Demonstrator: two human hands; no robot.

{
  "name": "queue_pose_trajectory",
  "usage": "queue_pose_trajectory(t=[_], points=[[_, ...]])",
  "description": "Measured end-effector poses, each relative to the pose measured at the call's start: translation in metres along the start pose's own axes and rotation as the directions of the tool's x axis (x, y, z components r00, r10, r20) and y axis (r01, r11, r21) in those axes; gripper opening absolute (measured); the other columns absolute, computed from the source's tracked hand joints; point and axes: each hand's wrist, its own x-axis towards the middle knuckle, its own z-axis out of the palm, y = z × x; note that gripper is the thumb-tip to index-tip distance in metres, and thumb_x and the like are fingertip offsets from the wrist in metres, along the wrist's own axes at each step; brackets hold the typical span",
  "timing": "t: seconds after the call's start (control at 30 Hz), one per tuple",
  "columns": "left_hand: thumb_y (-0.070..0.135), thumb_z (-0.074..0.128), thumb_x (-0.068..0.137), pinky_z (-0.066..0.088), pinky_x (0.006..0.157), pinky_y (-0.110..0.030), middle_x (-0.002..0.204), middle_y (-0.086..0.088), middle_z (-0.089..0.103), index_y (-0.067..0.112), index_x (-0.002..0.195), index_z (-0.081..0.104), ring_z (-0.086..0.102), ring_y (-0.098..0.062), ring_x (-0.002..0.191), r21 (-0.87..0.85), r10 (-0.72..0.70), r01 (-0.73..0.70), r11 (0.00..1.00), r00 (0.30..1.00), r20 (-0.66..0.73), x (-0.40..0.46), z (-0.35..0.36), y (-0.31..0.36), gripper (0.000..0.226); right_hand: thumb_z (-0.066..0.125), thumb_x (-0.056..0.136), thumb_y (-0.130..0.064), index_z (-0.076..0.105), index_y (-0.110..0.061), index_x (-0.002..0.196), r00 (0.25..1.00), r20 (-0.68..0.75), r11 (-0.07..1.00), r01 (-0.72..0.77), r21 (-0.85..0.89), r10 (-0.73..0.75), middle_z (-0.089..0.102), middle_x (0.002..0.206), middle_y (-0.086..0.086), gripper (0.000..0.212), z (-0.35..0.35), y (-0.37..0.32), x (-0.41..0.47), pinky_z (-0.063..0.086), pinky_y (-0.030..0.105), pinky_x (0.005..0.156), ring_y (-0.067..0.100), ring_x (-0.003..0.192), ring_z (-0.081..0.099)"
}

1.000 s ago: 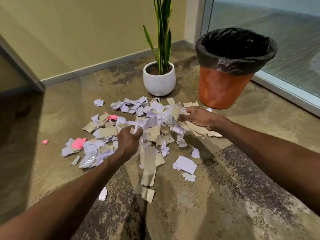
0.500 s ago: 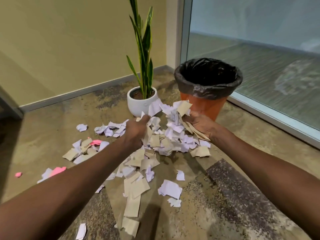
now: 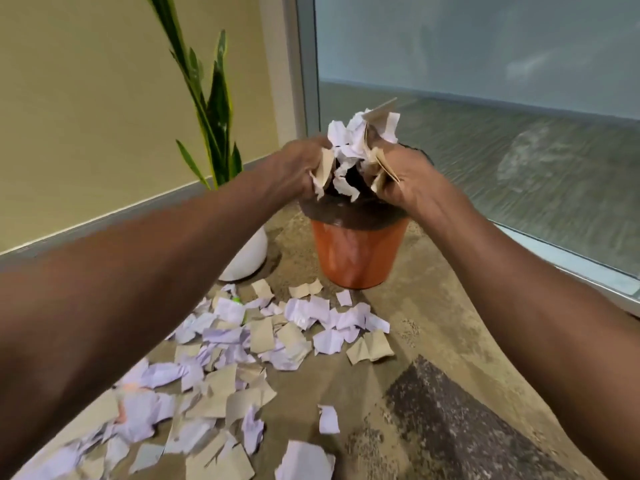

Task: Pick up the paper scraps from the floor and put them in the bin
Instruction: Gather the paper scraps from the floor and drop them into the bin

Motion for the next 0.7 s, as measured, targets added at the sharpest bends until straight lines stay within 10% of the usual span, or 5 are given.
queue_pose_trajectory(t=[0.07, 0.2, 0.33, 0.47, 0.7], points=[[0.011, 0.047, 0.097, 0.059, 0.087, -0.037, 0.091, -0.014, 0.063, 0.003, 0.105, 0.062, 0.064, -0.023, 0.074, 0.060, -0.014, 0.012, 0.998, 0.999, 0.034, 0.021, 0.015, 0.012, 0.019, 0.059, 0.100, -0.027, 0.060, -0.015, 0.094, 1.000, -0.010, 0.999, -0.011, 0.037, 0.012, 0.057, 0.076, 0.002, 0.013, 0.004, -0.003, 0.021, 0.038, 0.016, 0.038, 0.008, 0.041, 0.046], [0.028, 0.048, 0.098, 0.044, 0.099, -0.031, 0.113, -0.011, 0.059, 0.007, 0.109, 0.054, 0.058, -0.024, 0.098, -0.023, -0.099, 0.101, 0.995, 0.992, 0.078, 0.046, 0.031, 0.018, 0.025, 0.039, 0.106, -0.036, 0.058, -0.006, 0.100, 0.995, -0.009, 0.985, -0.096, 0.147, 0.098, 0.066, 0.095, 0.017, 0.036, 0.000, -0.002, 0.054, 0.052, 0.046, 0.089, 0.031, 0.085, 0.065], [0.052, 0.042, 0.099, 0.019, 0.117, -0.057, 0.163, -0.019, 0.004, 0.008, 0.156, 0.001, 0.013, -0.042, 0.147, 0.000, -0.046, 0.047, 0.999, 0.985, 0.169, 0.067, 0.032, 0.016, 0.083, 0.038, 0.099, -0.058, 0.044, -0.008, 0.141, 0.981, -0.063, 0.965, -0.165, 0.206, 0.181, 0.057, 0.133, 0.021, 0.066, -0.019, -0.006, 0.066, 0.054, 0.061, 0.083, 0.041, 0.109, 0.064], [0.050, 0.036, 0.102, 0.017, 0.116, -0.057, 0.146, -0.020, 0.023, 0.005, 0.155, -0.002, 0.024, -0.041, 0.140, -0.159, -0.017, 0.049, 0.986, 0.981, 0.195, 0.065, 0.031, 0.011, 0.080, 0.037, 0.099, -0.057, 0.014, -0.017, 0.159, 0.985, -0.132, 0.987, -0.093, 0.129, 0.110, 0.011, 0.165, 0.016, 0.075, -0.021, -0.003, 0.060, 0.013, 0.071, 0.114, 0.047, 0.148, 0.016], [0.029, 0.042, 0.105, 0.058, 0.079, -0.025, 0.114, -0.017, 0.067, 0.000, 0.118, 0.058, 0.066, -0.020, 0.092, -0.385, 0.170, -0.159, 0.909, 0.985, -0.004, 0.021, 0.006, -0.021, 0.036, 0.036, 0.106, -0.043, 0.050, 0.004, 0.135, 0.986, -0.033, 0.985, 0.163, -0.063, -0.166, 0.059, 0.128, 0.029, 0.057, -0.010, 0.020, 0.000, 0.058, 0.035, 0.085, 0.034, 0.108, 0.065]])
